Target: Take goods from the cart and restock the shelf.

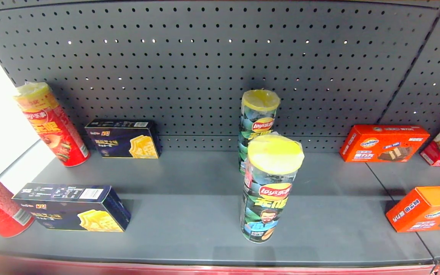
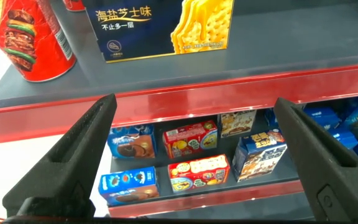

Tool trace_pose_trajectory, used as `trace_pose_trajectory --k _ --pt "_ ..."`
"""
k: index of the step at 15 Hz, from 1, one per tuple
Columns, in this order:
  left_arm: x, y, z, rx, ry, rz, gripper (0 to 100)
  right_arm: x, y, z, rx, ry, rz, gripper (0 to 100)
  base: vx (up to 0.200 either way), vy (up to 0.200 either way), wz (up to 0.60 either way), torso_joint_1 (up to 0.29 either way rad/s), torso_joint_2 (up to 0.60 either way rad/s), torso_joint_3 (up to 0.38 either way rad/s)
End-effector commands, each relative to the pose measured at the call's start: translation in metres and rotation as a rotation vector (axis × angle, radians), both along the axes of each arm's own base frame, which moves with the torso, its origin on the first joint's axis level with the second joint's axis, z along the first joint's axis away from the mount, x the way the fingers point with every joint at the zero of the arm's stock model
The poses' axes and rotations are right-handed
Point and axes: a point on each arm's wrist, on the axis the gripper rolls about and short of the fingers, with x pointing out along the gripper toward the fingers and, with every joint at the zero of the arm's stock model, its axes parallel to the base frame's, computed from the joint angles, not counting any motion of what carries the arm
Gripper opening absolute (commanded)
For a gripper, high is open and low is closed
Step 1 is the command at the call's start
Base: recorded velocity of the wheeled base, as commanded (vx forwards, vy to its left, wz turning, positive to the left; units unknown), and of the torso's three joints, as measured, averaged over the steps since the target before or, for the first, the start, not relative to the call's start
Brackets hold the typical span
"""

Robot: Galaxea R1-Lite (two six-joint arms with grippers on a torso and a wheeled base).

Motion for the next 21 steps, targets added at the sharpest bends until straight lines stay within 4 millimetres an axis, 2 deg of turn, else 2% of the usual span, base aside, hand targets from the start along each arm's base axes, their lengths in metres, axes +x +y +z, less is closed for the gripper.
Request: trace_pose_trajectory --k 1,3,4,6,8,11,13,21 --pt "0.0 0.0 0.0 0.001 0.001 0.001 100 -0.035 -0.003 -0.044 0.007 -0.068 -0.027 100 0.0 0.0 0.0 0.0 0.0 0.0" --pt "0.0 0.0 0.0 0.002 0.001 0.0 100 -0.049 -0.004 -0.085 0.06 -0.058 -0.022 100 0.0 0.0 0.0 0.0 0.0 0.0" --pt "0.0 0.0 0.0 0.002 0.001 0.0 100 -0.052 -0.004 -0.1 0.088 -0.031 -0.029 100 0.0 0.0 0.0 0.0 0.0 0.0" --pt "0.0 0.0 0.0 0.002 0.001 0.0 100 -0.051 -0.003 -0.115 0.108 0.118 -0.027 100 0.0 0.0 0.0 0.0 0.0 0.0" --pt "0.0 0.0 0.0 0.002 0.001 0.0 100 -0.051 -0.004 -0.115 0.119 0.125 -0.028 100 0.0 0.0 0.0 0.0 0.0 0.0" --pt "0.0 0.0 0.0 0.001 0.001 0.001 100 -0.054 -0.002 -0.115 0.135 0.08 -0.125 100 0.0 0.0 0.0 0.0 0.0 0.0" --pt "0.0 0.0 0.0 0.002 0.001 0.0 100 -0.058 -0.002 -0.116 0.134 0.023 -0.091 100 0.0 0.0 0.0 0.0 0.0 0.0" --pt "0.0 0.0 0.0 -0.001 0.001 0.001 100 -0.058 -0.002 -0.116 0.136 0.023 -0.092 100 0.0 0.0 0.0 0.0 0.0 0.0"
